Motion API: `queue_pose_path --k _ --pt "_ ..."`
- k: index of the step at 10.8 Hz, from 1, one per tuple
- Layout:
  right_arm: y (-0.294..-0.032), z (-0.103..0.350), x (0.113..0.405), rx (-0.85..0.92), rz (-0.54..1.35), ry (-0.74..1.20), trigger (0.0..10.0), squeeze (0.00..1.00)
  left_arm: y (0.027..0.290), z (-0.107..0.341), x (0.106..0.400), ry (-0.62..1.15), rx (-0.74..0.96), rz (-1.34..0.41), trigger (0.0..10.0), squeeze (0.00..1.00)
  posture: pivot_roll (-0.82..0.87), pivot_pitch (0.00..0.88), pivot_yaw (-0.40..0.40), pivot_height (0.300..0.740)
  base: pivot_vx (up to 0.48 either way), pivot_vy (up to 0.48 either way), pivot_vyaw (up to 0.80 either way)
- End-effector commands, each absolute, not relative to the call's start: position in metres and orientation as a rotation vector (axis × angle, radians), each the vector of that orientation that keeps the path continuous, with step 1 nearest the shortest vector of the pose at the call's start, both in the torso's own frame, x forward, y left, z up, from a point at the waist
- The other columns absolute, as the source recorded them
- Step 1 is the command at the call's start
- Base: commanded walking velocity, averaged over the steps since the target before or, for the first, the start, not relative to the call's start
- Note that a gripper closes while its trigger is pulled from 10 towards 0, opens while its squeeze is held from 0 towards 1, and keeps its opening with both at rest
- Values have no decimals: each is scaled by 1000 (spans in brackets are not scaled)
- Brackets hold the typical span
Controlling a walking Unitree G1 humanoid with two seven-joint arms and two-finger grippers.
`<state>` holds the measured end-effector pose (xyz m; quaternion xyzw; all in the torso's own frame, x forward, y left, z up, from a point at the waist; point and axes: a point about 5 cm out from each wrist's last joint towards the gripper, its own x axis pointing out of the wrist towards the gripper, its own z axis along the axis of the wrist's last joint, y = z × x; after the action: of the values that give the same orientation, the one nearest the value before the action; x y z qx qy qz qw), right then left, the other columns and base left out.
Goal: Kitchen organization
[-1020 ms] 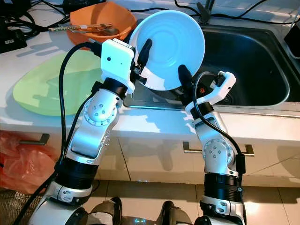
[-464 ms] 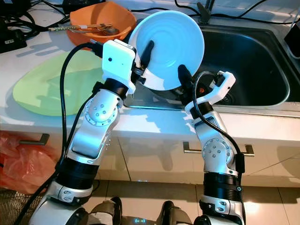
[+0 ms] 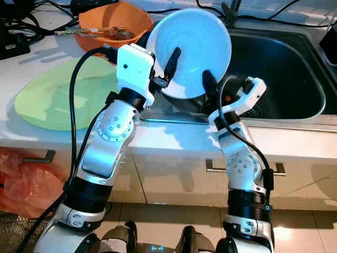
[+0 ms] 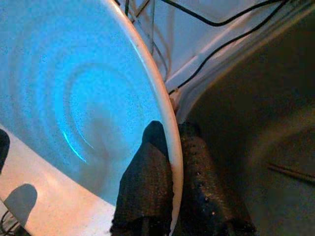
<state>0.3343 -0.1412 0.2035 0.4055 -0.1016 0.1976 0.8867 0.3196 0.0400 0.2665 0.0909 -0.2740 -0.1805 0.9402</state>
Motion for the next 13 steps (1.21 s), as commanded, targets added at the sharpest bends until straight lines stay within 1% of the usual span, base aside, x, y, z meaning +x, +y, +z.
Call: queue_pose_path --k 1,2,4,6,8,11,13 --pt "-148 208 335 843 386 -250 0 0 37 267 321 -551 197 -359 10000 1000 161 172 -32 740 0 0 0" --pt "-150 207 336 844 373 -248 0 0 39 267 322 -548 207 -345 10000 0 160 174 -32 740 0 0 0" --pt "-156 207 338 844 338 -252 0 0 40 268 323 -551 206 -324 10000 0 159 174 -35 740 0 0 0" --pt "-168 205 346 833 234 -255 0 0 39 269 322 -552 203 -341 10000 0 161 174 -37 740 0 0 0" --pt "-171 207 350 815 196 -268 0 0 36 268 320 -552 195 -361 10000 0 162 174 -36 740 0 0 0" --pt "-179 213 361 745 116 -293 0 0 36 262 321 -523 153 -377 10000 0 160 170 -36 740 0 0 0" --pt "-190 218 368 663 55 -312 0 0 38 256 322 -501 135 -373 10000 0 157 166 -39 740 0 0 0"
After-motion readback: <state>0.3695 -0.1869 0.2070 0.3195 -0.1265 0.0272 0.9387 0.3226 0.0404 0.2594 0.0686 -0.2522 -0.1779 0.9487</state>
